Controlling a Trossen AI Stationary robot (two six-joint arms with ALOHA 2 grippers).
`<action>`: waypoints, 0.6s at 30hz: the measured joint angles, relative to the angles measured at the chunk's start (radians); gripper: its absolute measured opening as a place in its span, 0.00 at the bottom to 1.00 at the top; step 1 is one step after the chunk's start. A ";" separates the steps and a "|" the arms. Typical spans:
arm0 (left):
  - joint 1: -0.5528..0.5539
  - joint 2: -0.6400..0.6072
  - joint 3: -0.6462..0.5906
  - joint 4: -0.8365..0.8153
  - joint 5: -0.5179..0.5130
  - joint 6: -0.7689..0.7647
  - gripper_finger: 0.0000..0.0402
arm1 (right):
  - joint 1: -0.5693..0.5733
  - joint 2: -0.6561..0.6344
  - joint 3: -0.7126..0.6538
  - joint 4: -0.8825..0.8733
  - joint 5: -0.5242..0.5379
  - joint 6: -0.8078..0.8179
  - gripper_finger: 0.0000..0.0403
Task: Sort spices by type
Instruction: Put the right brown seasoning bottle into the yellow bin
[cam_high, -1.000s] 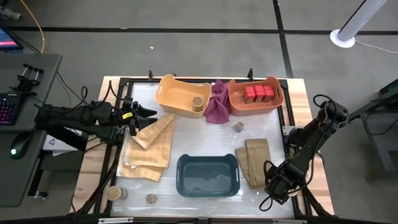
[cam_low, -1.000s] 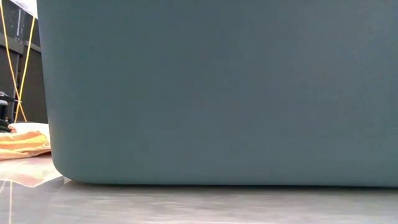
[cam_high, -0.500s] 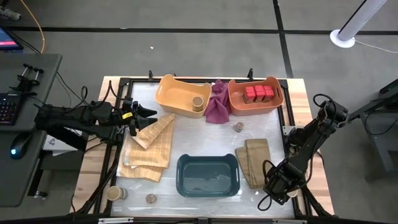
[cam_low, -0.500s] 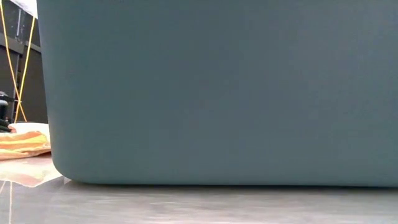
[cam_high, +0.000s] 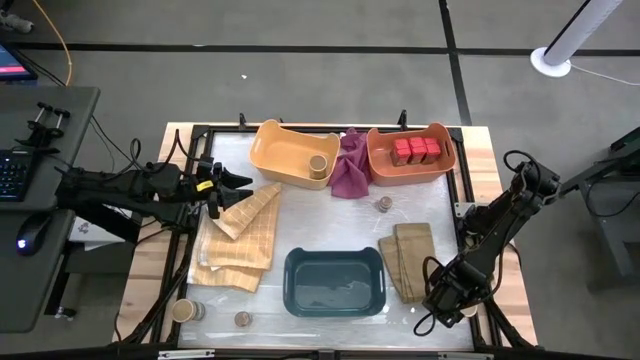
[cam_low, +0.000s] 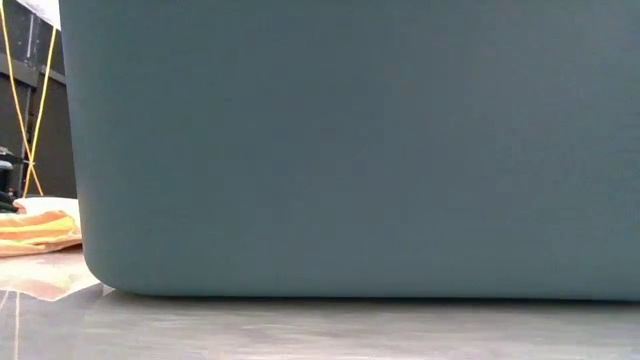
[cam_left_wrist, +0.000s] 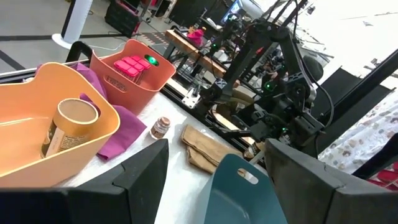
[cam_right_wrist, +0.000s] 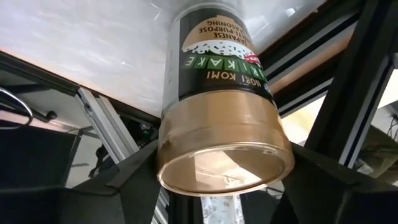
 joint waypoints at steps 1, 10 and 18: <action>0.000 -0.001 0.000 0.000 0.000 0.000 0.62 | 0.000 0.000 0.000 0.000 0.000 0.009 0.69; 0.000 -0.009 0.000 -0.001 0.000 0.027 0.62 | 0.000 -0.001 0.046 -0.033 0.047 0.014 0.69; 0.000 -0.089 0.000 0.000 -0.010 0.088 0.62 | -0.049 -0.020 0.281 -0.108 0.166 -0.017 0.69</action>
